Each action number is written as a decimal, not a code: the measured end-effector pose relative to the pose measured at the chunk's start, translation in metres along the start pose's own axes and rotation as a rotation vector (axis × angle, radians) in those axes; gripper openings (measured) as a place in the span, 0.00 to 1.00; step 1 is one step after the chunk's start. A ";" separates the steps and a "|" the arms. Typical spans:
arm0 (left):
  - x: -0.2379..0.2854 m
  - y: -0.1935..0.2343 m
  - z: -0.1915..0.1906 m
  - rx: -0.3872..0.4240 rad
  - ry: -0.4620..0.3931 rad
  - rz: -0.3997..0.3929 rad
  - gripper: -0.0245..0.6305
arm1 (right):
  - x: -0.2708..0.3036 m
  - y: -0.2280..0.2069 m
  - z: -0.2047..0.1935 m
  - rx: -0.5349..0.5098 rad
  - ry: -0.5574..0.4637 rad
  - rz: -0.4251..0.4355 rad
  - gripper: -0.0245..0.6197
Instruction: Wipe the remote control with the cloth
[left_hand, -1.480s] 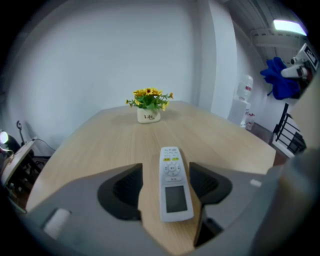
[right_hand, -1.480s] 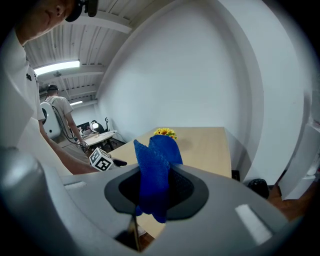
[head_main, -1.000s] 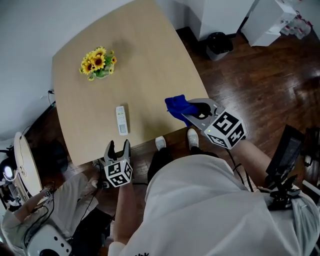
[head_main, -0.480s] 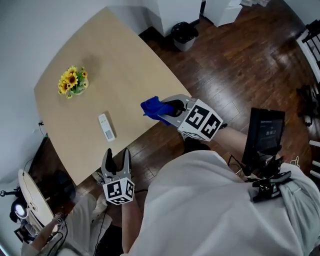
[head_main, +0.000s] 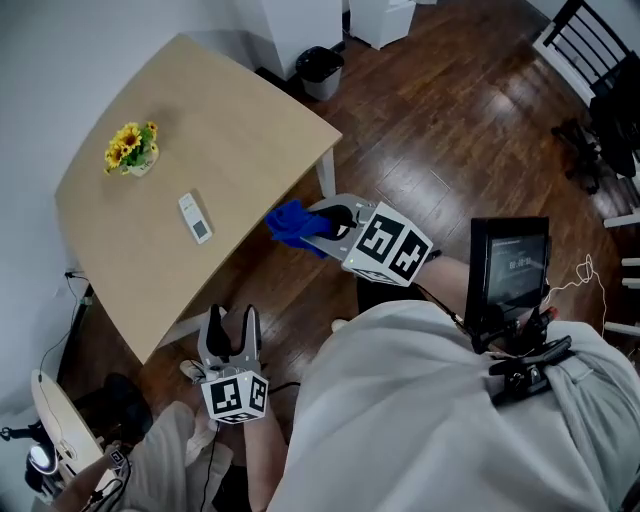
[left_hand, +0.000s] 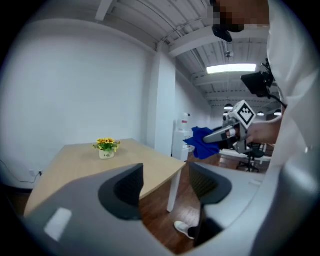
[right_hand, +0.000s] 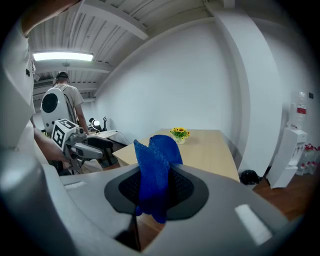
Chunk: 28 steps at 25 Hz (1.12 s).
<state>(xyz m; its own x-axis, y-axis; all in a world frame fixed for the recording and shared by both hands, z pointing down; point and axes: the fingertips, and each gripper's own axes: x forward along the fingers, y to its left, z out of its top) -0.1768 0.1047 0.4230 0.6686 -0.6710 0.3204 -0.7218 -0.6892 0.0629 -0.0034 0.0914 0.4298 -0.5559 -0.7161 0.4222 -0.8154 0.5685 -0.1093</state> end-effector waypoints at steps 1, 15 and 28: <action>-0.009 -0.008 -0.002 -0.008 0.001 -0.021 0.51 | -0.009 0.014 -0.007 0.004 0.013 -0.005 0.17; -0.041 -0.106 0.003 0.004 -0.027 -0.094 0.49 | -0.117 0.045 -0.032 -0.004 0.010 -0.034 0.17; -0.029 -0.226 0.028 0.021 -0.029 -0.052 0.49 | -0.215 0.015 -0.050 -0.034 -0.029 0.039 0.17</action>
<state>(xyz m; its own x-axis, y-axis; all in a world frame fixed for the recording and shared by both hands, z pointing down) -0.0287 0.2724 0.3730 0.7104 -0.6417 0.2893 -0.6822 -0.7289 0.0584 0.1124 0.2744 0.3825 -0.5922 -0.7039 0.3921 -0.7872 0.6094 -0.0948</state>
